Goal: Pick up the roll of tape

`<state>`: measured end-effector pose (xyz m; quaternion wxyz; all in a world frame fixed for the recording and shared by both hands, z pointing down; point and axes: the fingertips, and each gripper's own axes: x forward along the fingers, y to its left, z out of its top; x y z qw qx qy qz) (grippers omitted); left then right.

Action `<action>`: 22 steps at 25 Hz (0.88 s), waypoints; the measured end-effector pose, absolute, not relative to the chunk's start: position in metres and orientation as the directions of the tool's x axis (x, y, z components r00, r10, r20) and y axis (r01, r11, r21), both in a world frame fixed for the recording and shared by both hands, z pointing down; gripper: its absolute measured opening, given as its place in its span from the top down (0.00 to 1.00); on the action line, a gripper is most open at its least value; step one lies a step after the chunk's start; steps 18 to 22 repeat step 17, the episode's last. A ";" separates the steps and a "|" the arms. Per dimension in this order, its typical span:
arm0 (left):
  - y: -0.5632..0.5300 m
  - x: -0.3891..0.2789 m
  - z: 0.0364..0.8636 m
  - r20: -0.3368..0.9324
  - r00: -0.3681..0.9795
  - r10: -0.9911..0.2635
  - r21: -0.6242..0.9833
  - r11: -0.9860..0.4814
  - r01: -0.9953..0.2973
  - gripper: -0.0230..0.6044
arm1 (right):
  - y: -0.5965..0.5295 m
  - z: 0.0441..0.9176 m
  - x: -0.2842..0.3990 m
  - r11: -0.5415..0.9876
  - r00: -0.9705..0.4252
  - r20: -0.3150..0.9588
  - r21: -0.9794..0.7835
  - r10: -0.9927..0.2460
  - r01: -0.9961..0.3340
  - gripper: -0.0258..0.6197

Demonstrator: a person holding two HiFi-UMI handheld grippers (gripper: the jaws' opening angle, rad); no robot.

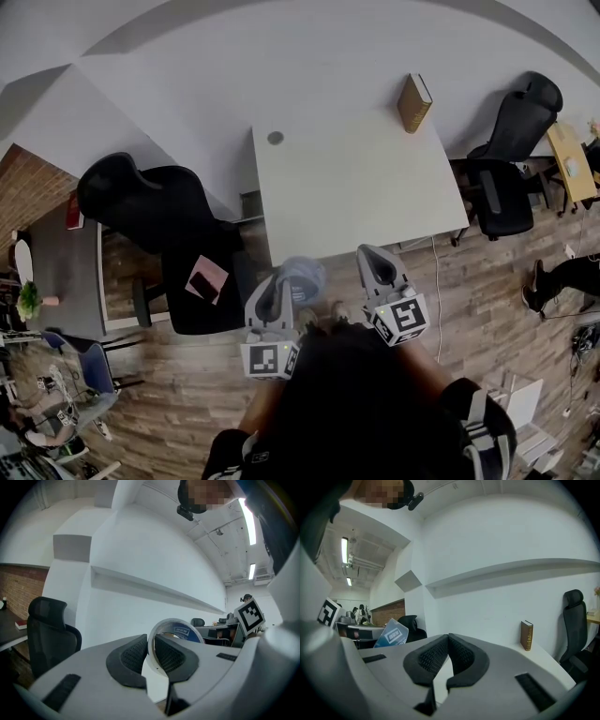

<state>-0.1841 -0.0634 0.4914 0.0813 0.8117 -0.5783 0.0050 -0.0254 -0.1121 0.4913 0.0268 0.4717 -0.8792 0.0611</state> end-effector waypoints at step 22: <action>-0.069 -0.199 0.499 0.113 0.347 -0.931 0.132 -0.332 -0.934 0.85 | -0.115 0.496 -0.047 0.553 -0.558 0.124 -0.075 -0.820 -0.830 0.94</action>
